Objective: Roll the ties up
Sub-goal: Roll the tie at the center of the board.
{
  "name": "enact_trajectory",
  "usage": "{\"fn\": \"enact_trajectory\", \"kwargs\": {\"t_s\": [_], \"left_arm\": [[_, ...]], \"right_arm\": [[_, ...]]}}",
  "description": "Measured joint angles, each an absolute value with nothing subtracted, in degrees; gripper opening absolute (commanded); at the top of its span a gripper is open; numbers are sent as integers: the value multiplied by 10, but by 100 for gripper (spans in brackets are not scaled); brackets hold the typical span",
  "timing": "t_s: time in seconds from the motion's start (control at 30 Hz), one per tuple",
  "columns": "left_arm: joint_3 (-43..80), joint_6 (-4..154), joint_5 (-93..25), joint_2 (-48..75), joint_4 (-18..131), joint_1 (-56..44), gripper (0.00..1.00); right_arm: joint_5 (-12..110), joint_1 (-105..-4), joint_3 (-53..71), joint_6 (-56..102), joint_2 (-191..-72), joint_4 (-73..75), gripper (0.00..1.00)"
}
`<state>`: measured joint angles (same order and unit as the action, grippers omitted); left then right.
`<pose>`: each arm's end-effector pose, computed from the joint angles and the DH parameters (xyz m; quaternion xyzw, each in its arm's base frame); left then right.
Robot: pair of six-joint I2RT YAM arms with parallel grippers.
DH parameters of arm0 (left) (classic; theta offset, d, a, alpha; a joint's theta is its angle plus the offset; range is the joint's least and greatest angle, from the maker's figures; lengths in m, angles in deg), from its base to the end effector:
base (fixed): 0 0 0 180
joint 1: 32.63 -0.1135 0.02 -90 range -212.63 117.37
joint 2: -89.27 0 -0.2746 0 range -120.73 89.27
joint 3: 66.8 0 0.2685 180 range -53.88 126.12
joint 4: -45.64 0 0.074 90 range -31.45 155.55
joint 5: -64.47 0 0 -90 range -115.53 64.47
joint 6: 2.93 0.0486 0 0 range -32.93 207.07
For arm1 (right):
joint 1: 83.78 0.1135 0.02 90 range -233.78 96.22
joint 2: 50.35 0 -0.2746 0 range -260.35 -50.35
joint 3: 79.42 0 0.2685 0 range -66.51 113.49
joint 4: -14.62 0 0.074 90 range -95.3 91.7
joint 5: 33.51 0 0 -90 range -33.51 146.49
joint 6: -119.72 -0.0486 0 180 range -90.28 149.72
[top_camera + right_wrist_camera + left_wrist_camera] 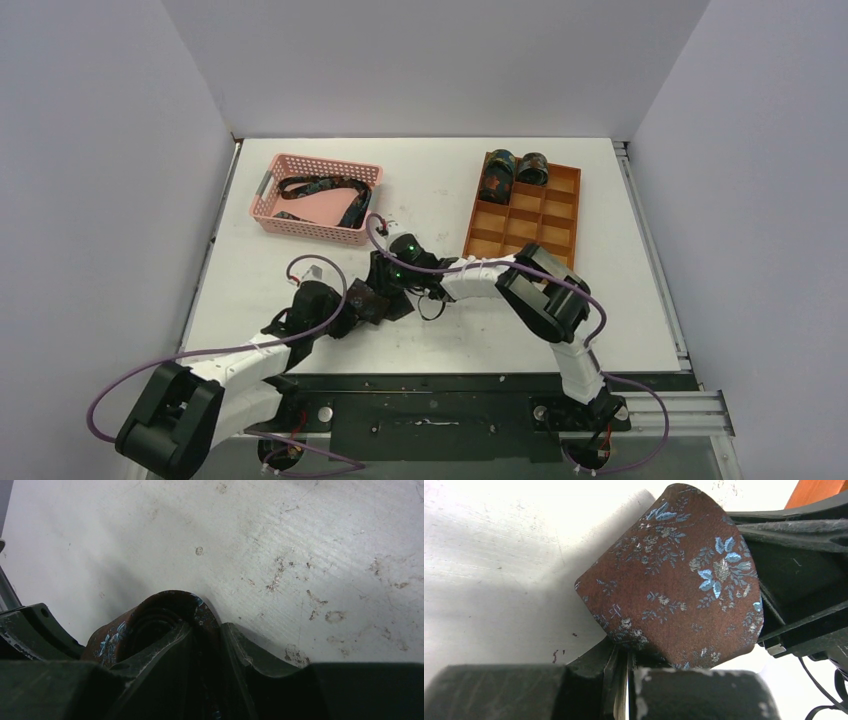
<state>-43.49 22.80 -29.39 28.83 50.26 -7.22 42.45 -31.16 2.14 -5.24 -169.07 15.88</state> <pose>0.1702 -0.0845 0.1087 -0.2904 0.8648 -0.3098 0.2680 0.2724 0.3759 0.1211 -0.1906 0.8649 0.3909 0.2505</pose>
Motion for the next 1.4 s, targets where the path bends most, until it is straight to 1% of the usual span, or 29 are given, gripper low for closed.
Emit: {"fn": "enact_trajectory", "kwargs": {"t_s": [0.13,0.3,0.5,0.6,0.67,0.77,0.9,1.0,1.17,1.27,1.33,1.37,1.4], "left_arm": [[-432,230,-302,280,497,-72,0],[-431,242,-303,302,519,-72,0],[-432,252,-285,418,589,-72,0],[-432,259,-278,461,628,-72,0],[-432,263,-276,483,654,-73,0],[-432,269,-271,511,703,-73,0],[-420,278,-250,557,777,-74,0],[-388,280,-227,583,821,-75,0],[-303,297,-176,592,870,-76,0],[-264,313,-145,593,875,-76,6],[-247,327,-128,593,875,-76,12],[-241,336,-120,592,875,-77,19],[-236,343,-114,591,875,-77,31]], "right_arm": [[425,-312,11,-65,-1687,170,31],[426,-322,2,-73,-1675,157,36],[440,-369,0,-68,-1641,80,48],[458,-397,1,-63,-1627,42,52],[475,-411,1,-60,-1617,19,51],[500,-417,-16,-57,-1587,-1,47],[522,-401,-98,-55,-1492,2,43],[537,-367,-162,-52,-1410,15,40],[572,-272,-233,-49,-1341,45,36],[582,-244,-275,-55,-1333,69,34],[591,-238,-300,-57,-1333,78,34],[601,-233,-309,-57,-1335,82,34],[610,-227,-314,-56,-1337,84,33]]}}
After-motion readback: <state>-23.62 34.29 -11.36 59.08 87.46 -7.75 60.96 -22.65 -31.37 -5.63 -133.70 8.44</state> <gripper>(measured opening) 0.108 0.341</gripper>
